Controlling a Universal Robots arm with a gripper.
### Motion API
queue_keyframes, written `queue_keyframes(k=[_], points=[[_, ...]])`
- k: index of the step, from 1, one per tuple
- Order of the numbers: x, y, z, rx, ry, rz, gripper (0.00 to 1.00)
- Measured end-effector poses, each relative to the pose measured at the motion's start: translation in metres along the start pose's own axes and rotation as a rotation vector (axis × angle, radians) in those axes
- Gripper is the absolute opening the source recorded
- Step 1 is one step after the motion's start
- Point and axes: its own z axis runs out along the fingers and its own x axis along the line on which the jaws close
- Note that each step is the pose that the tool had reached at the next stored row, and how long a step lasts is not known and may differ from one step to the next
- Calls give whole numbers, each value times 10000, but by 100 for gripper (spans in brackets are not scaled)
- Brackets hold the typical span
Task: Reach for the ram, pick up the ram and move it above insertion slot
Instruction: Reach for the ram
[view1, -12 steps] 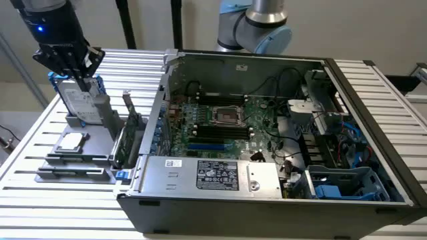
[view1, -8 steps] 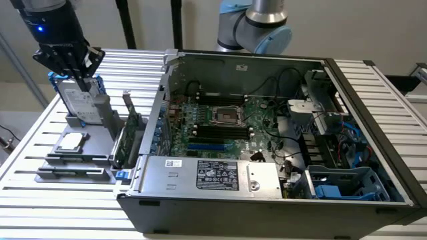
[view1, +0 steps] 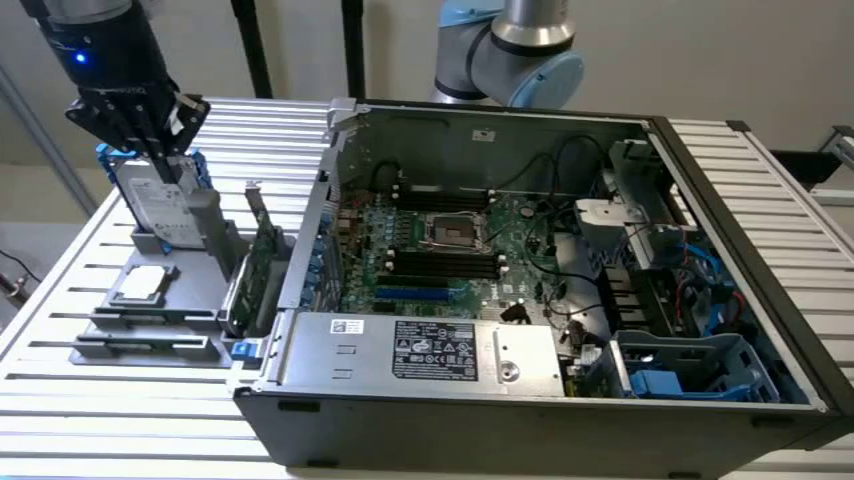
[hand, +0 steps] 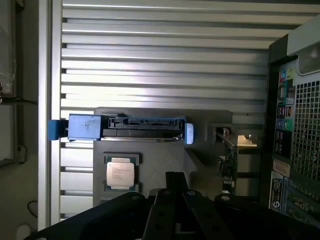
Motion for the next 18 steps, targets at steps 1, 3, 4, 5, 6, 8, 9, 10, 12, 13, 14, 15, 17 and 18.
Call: queue_keyframes(k=[1,3,4,5,6,8,9,10,12,13,14,15,17,18], points=[[0,0,0,1,0,0,11],[6,-13,-2,1,2,1,11],[18,-43,-3,1,1,2,11],[30,-87,-3,0,-2,1,11],[45,-133,-5,-1,-2,0,11],[74,-223,-6,-1,-3,0,11],[89,-267,-7,1,-1,1,11],[104,-311,-5,0,-2,0,11],[129,-399,2,0,-1,0,11],[142,-444,5,0,-1,1,11],[156,-486,8,0,-1,1,11],[171,-525,12,0,-1,1,11],[202,-597,20,0,-1,0,11],[221,-629,24,0,-1,0,11]])
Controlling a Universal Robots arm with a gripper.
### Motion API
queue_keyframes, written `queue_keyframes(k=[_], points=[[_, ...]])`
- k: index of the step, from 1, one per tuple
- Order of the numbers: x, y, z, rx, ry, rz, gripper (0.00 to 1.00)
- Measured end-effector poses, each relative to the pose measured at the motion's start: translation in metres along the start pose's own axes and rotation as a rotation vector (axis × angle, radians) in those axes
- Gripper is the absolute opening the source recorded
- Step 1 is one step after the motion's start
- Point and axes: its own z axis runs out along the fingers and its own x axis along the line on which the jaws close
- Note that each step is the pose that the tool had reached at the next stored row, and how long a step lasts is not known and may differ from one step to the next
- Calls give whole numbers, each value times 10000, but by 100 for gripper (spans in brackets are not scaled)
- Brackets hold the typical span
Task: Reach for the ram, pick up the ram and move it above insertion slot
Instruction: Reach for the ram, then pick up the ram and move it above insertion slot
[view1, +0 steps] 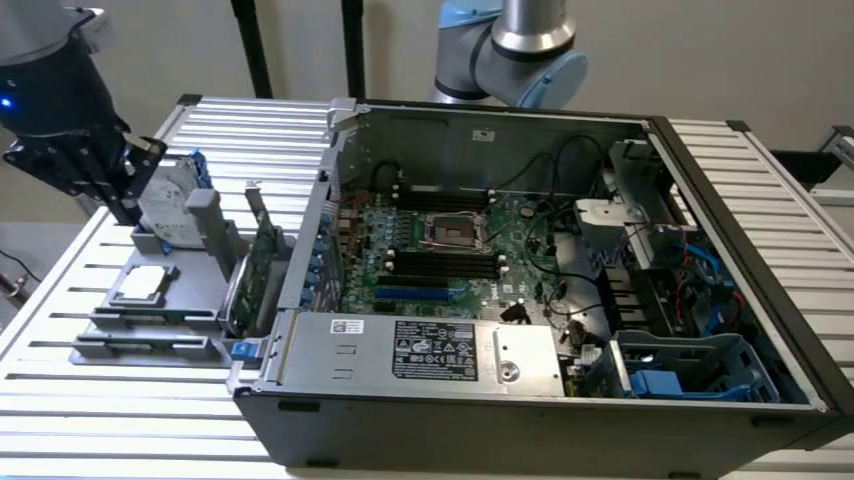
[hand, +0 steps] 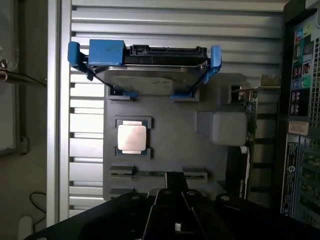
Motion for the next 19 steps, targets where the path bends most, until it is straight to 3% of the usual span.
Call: queue_keyframes(k=[8,13,17,19], points=[[130,-235,25,0,1,1,11],[128,-353,20,1,10,0,11],[69,-383,19,0,18,-1,11],[25,-385,19,1,51,-1,11]])
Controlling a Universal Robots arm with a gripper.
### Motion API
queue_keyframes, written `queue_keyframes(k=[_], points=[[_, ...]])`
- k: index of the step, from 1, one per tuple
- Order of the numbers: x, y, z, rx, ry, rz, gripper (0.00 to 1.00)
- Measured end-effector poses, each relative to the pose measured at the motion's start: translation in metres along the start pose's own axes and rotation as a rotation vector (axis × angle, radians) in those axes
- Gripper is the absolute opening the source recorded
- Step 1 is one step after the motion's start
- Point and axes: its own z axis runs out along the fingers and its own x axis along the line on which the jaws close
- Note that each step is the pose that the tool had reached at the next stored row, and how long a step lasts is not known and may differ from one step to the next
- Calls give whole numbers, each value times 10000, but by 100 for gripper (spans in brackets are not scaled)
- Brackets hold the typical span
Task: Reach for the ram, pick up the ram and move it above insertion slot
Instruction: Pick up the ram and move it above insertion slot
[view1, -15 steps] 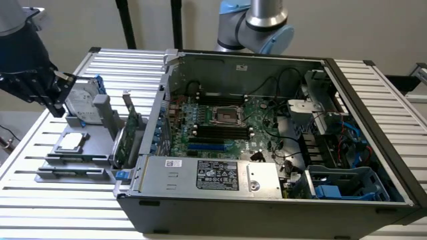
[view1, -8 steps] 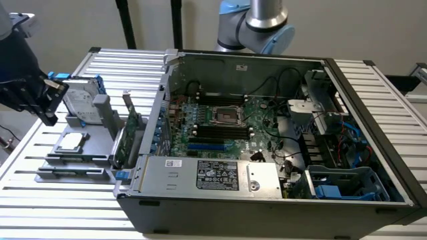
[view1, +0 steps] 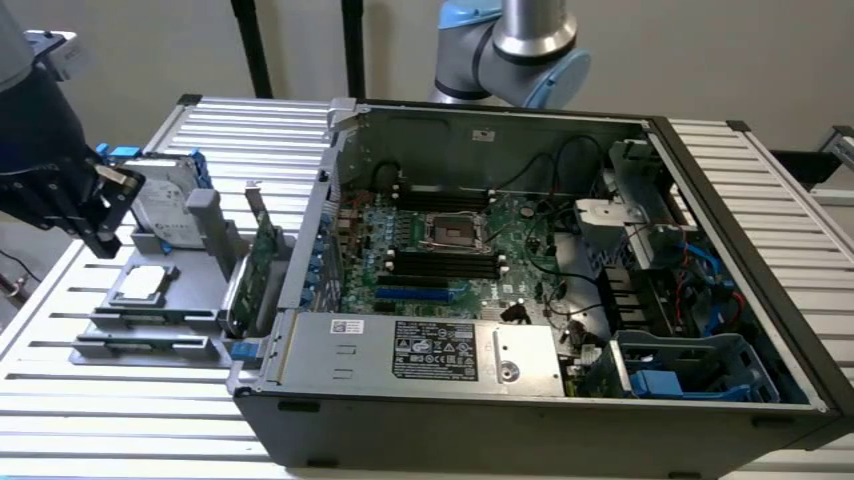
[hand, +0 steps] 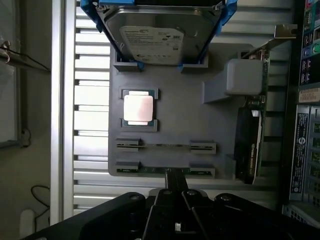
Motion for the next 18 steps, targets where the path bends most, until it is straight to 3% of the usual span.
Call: queue_keyframes(k=[3,6,18], points=[[-28,0,1,-3,49,1,11],[-27,-5,0,0,60,-202,11],[-28,-6,1,17,139,-2380,11]])
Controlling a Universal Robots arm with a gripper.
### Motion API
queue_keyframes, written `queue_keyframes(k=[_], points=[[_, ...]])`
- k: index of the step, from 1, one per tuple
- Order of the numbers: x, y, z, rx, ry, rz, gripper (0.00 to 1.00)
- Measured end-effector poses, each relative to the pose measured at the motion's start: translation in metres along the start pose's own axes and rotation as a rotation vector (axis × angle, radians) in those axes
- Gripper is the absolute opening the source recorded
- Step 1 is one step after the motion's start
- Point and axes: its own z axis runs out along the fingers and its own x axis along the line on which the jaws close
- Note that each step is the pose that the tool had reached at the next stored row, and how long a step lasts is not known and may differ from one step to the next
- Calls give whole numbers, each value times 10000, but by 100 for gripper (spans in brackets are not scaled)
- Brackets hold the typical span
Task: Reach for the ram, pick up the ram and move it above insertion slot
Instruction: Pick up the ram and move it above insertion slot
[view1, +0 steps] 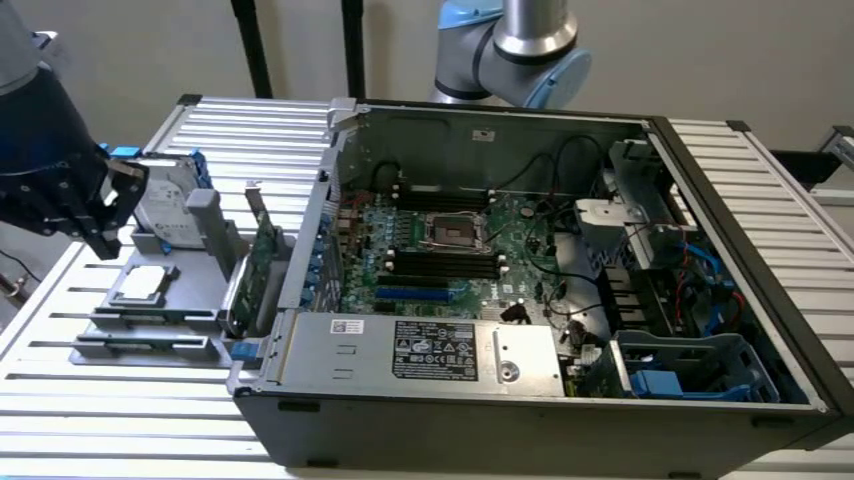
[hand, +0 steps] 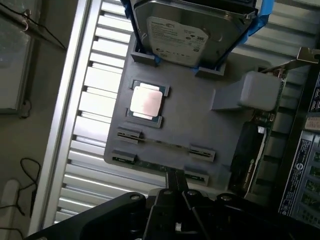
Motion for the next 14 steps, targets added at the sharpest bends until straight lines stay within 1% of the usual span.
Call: queue_keyframes(k=[14], points=[[0,0,1,30,86,-2533,11]])
